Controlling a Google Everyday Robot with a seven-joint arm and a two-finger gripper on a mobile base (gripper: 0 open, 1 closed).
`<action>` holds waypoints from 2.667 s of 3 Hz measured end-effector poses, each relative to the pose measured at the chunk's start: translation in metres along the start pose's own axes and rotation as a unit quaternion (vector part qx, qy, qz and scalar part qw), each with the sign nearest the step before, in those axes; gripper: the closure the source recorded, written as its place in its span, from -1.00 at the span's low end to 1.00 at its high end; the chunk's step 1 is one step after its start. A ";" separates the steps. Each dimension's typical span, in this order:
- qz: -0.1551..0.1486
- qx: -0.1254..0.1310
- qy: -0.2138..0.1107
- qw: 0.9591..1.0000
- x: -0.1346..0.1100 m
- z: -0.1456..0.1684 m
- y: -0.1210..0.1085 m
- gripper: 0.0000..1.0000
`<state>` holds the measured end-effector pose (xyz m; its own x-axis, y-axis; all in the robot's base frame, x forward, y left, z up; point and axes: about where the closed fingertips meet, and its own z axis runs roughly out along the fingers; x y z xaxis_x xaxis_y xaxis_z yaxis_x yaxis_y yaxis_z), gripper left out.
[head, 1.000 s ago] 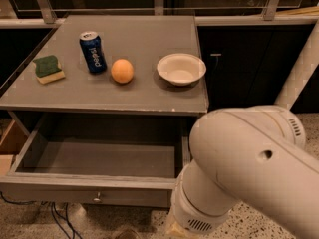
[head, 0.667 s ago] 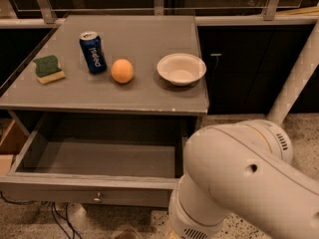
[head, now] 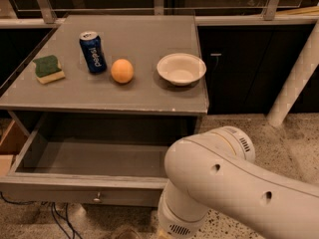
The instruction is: Close top drawer
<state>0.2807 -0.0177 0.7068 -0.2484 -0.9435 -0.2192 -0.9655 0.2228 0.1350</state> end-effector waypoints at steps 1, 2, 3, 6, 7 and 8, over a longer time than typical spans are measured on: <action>0.013 -0.017 -0.002 1.000 0.004 0.020 0.014 1.00; 0.034 -0.041 -0.003 0.999 0.010 0.056 0.027 1.00; 0.039 -0.040 -0.004 0.998 0.009 0.058 0.026 1.00; 0.052 0.014 -0.026 0.998 -0.032 0.075 -0.026 1.00; 0.049 0.023 -0.036 0.998 -0.038 0.073 -0.032 1.00; 0.048 0.026 -0.041 0.998 -0.040 0.071 -0.034 1.00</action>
Offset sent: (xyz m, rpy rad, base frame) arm -0.0501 0.0192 -0.0877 0.0389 0.1612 -0.0870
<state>0.3181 0.0298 0.6422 -0.3434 -0.8946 -0.2860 -0.9392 0.3258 0.1089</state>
